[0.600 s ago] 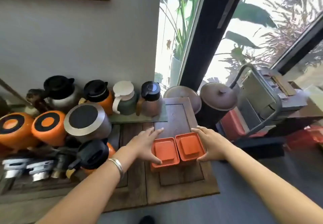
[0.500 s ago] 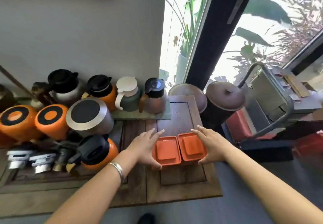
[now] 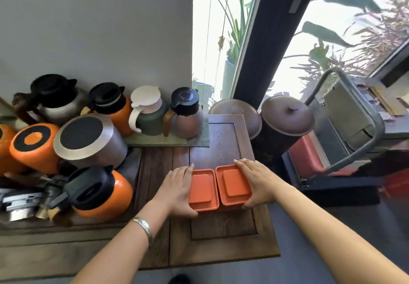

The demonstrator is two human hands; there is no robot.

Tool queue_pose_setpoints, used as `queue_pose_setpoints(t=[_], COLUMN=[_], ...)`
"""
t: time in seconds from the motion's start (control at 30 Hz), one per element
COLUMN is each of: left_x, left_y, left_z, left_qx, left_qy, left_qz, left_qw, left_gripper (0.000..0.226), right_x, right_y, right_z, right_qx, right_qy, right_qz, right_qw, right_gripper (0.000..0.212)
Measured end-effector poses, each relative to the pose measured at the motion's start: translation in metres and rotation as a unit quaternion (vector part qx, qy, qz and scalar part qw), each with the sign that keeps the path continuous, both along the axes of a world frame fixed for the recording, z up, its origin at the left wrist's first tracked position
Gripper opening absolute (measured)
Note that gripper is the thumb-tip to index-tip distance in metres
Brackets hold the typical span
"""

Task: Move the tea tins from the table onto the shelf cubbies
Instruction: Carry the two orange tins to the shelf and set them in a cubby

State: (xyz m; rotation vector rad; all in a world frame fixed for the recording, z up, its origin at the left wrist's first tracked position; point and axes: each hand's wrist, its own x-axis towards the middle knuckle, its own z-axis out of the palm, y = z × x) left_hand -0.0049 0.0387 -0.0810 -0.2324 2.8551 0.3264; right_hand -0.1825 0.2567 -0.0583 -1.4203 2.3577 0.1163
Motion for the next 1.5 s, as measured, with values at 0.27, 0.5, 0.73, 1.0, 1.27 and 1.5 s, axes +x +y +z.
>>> queue_pose_setpoints(t=[0.27,0.5,0.73,1.0,1.27,1.5], left_x=[-0.013,-0.069,-0.159,-0.202,-0.195,-0.166], left_y=[-0.005,-0.016,0.038,0.182,0.351,0.492], left_z=[0.026,0.142,0.307,0.442,0.54,0.569], left_qx=[0.025,0.035,0.036,0.05,0.105,0.099], left_qy=[0.01,0.039,0.124,0.185,0.191,0.135], left_qz=[-0.016,-0.075,-0.207,-0.374,-0.506,-0.589], left_qw=[1.0,0.996,0.97,0.907,0.835,0.79], left_gripper=[0.113,0.097,0.092,0.084,0.082,0.109], right_x=[-0.001,-0.024,-0.026,0.054,0.164,0.229], right_y=[0.002,0.041,0.11,0.249,0.379,0.48], right_z=[0.018,0.136,0.319,0.452,0.532,0.551], right_qx=[-0.023,-0.041,-0.084,-0.127,-0.101,-0.099], right_qy=[-0.041,-0.019,0.074,0.156,0.232,0.239], right_qz=[-0.028,-0.114,-0.239,-0.421,-0.581,-0.666], right_qw=[0.999,0.992,0.964,0.884,0.774,0.699], right_gripper=[0.123,0.117,0.105,0.073,0.105,0.109])
